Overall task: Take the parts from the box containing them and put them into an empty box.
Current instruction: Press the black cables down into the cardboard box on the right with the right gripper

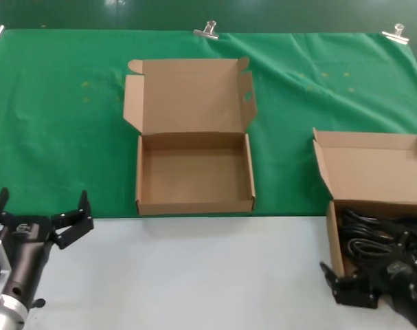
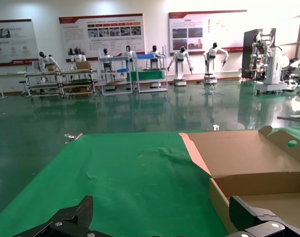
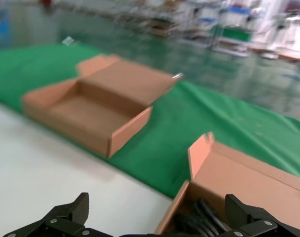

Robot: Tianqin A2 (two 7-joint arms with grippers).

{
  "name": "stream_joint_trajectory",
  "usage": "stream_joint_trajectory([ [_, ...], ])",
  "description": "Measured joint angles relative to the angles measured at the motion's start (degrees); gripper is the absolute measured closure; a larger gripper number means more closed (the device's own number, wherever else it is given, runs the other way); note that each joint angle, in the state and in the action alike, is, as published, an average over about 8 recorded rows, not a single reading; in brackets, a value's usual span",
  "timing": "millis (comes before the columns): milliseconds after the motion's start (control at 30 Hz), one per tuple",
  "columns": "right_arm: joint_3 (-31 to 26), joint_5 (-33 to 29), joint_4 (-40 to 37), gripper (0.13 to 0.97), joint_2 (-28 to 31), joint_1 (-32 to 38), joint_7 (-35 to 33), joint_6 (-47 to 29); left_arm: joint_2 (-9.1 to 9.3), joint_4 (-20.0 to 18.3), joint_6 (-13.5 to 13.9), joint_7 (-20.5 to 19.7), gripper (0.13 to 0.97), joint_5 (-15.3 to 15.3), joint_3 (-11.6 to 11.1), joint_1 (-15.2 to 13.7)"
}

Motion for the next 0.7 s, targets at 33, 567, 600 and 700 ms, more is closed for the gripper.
stream_joint_trajectory([
  [33,-2.33,1.55,0.33,0.129,2.32,1.34,-1.02,0.19,0.00,0.00,0.00,0.00,0.132,0.00,0.00,0.00],
  [567,-33.49,18.84,-2.40,0.129,19.92,30.69,-24.46,-5.31,0.00,0.00,0.00,0.00,0.132,0.00,0.00,0.00],
  [600,-34.10,17.43,-3.12,0.129,19.98,31.79,-24.24,-6.58,0.00,0.00,0.00,0.00,0.132,0.00,0.00,0.00],
  [700,-35.25,10.66,-5.64,0.129,19.79,34.66,-21.12,-11.40,0.00,0.00,0.00,0.00,0.132,0.00,0.00,0.00],
])
